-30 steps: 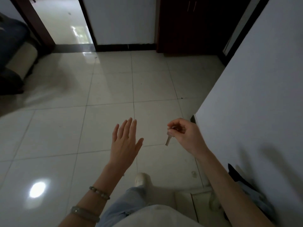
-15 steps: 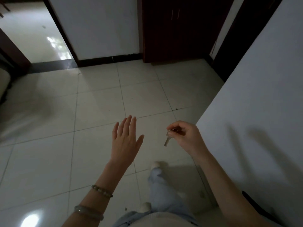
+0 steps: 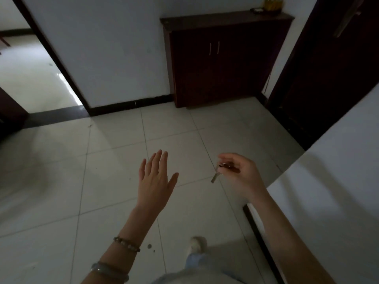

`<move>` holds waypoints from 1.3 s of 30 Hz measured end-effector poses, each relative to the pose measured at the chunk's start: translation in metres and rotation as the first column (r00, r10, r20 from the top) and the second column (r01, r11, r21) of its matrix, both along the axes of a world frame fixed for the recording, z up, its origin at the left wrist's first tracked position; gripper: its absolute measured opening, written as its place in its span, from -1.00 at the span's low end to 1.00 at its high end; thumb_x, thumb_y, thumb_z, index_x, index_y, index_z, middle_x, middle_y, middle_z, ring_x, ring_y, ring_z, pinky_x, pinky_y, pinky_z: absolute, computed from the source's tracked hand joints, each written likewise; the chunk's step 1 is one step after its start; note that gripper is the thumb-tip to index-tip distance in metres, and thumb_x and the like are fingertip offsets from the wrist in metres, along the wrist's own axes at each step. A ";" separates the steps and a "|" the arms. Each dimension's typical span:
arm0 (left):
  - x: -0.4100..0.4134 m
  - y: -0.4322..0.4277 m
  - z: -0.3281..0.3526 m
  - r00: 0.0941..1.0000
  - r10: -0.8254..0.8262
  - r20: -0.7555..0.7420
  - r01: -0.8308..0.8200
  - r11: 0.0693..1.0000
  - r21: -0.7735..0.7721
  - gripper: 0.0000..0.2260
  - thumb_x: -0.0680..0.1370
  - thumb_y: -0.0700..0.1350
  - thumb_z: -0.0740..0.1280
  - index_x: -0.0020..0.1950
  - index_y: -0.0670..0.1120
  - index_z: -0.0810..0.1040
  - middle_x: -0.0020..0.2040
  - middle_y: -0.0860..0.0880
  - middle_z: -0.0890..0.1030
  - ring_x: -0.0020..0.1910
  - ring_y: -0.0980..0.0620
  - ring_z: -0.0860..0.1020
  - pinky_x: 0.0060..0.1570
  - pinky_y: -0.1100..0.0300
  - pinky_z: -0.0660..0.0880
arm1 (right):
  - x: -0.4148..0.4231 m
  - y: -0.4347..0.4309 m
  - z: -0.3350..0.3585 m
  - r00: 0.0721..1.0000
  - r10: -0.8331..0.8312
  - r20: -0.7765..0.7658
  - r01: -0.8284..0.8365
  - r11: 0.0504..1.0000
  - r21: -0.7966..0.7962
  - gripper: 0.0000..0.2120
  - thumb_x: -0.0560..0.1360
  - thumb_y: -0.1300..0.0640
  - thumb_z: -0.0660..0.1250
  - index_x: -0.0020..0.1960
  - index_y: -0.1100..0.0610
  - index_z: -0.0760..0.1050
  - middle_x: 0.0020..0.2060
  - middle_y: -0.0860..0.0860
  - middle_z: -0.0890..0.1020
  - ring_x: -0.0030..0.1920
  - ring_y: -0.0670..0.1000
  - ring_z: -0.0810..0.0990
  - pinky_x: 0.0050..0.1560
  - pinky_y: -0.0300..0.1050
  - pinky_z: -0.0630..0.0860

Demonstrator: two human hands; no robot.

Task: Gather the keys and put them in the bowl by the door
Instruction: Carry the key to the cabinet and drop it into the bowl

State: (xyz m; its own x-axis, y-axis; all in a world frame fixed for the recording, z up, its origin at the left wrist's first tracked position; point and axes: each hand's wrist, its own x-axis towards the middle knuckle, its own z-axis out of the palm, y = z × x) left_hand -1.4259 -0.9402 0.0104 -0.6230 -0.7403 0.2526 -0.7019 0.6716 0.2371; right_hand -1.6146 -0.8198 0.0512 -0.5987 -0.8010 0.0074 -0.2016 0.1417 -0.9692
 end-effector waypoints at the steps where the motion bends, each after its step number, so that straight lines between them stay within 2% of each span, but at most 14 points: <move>1: -0.012 -0.013 0.003 1.000 -0.002 -0.006 0.001 1.000 -0.004 -0.45 0.55 0.04 0.24 0.42 -0.24 0.21 0.41 -0.24 0.32 0.41 -0.18 0.26 0.41 -0.13 0.08 | -0.012 -0.012 0.004 1.000 -0.001 0.002 0.001 1.000 -0.013 -0.71 0.35 0.40 0.39 0.02 0.14 0.57 -0.17 0.03 0.65 -0.18 -0.17 0.61 -0.11 -0.43 0.51; 8: -0.086 -0.090 0.007 0.998 -0.060 0.006 0.060 0.998 -0.016 -0.45 0.55 0.05 0.21 0.43 -0.24 0.21 0.42 -0.24 0.32 0.41 -0.18 0.24 0.42 -0.14 0.07 | -0.083 -0.082 0.009 1.000 -0.009 0.020 0.010 0.999 -0.043 -0.75 0.35 0.36 0.42 -0.05 0.08 0.58 -0.20 -0.04 0.66 -0.21 -0.23 0.61 -0.15 -0.44 0.50; 14: -0.163 -0.163 -0.002 0.992 -0.121 0.026 0.121 0.993 -0.013 -0.44 0.55 0.09 0.19 0.43 -0.21 0.20 0.42 -0.23 0.31 0.42 -0.18 0.23 0.41 -0.09 0.00 | -0.148 -0.142 -0.006 0.995 -0.093 0.022 0.094 0.995 -0.044 -0.76 0.30 0.34 0.47 -0.21 0.01 0.60 -0.33 -0.09 0.67 -0.26 -0.17 0.62 -0.18 -0.39 0.51; 23: -0.293 -0.297 0.005 0.966 -0.259 0.006 0.259 0.965 -0.032 -0.44 0.54 0.08 0.21 0.41 -0.23 0.24 0.38 -0.24 0.37 0.38 -0.19 0.30 0.39 -0.14 0.10 | -0.261 -0.260 0.001 0.972 -0.234 -0.018 0.233 0.971 -0.060 -0.80 0.29 0.31 0.49 -0.23 0.03 0.61 -0.37 -0.14 0.69 -0.28 -0.16 0.63 -0.21 -0.39 0.50; 30: -0.392 -0.377 0.021 0.922 -0.387 -0.026 0.385 0.921 -0.064 -0.44 0.51 0.02 0.32 0.38 -0.26 0.29 0.34 -0.25 0.42 0.34 -0.22 0.36 0.36 -0.14 0.13 | -0.339 -0.336 0.010 0.944 -0.327 -0.033 0.325 0.944 -0.062 -0.86 0.31 0.25 0.47 -0.20 0.04 0.61 -0.30 -0.06 0.71 -0.23 -0.10 0.66 -0.19 -0.35 0.52; 39: -0.523 -0.446 0.015 0.878 -0.478 -0.015 0.477 0.878 -0.039 -0.43 0.50 0.01 0.33 0.39 -0.26 0.29 0.36 -0.26 0.39 0.36 -0.22 0.33 0.38 -0.15 0.12 | -0.450 -0.393 0.005 0.910 -0.414 0.017 0.414 0.910 -0.015 -0.82 0.31 0.22 0.50 -0.18 -0.03 0.62 -0.33 -0.13 0.67 -0.24 -0.21 0.62 -0.27 -0.46 0.47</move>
